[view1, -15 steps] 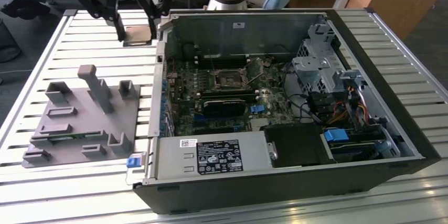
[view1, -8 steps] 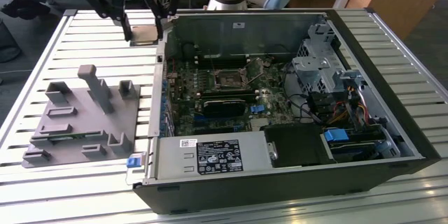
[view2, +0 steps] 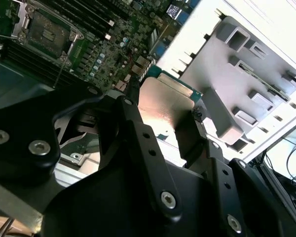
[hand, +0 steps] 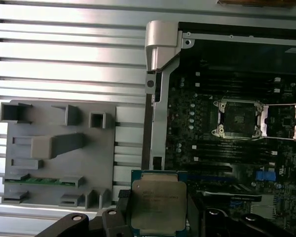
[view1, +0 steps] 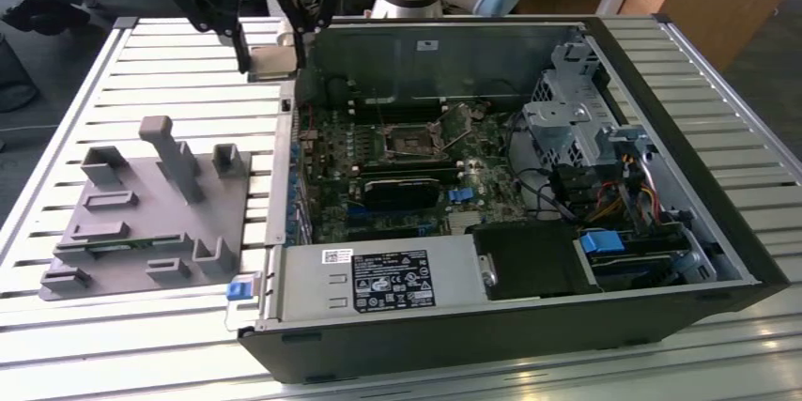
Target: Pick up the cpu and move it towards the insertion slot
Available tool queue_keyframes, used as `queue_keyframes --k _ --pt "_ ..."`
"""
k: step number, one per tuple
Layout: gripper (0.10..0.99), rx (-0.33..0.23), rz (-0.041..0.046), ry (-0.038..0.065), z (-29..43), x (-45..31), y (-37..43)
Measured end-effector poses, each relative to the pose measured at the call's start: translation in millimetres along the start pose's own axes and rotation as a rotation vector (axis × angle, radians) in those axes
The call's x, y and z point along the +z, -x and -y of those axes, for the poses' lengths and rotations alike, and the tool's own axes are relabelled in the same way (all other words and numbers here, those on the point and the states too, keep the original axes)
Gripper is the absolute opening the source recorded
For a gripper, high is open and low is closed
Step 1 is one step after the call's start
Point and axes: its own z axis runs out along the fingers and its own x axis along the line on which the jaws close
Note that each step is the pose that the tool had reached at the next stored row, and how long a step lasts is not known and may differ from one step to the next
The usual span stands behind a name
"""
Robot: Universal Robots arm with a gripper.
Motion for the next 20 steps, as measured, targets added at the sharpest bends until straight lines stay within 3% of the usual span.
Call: queue_keyframes --k 12,20 --pt "0.541 0.0 0.0 0.0 0.3 -0.3 20.5" --pt "0.541 0.0 0.0001 0.0 -3.3 -0.1 32.6"
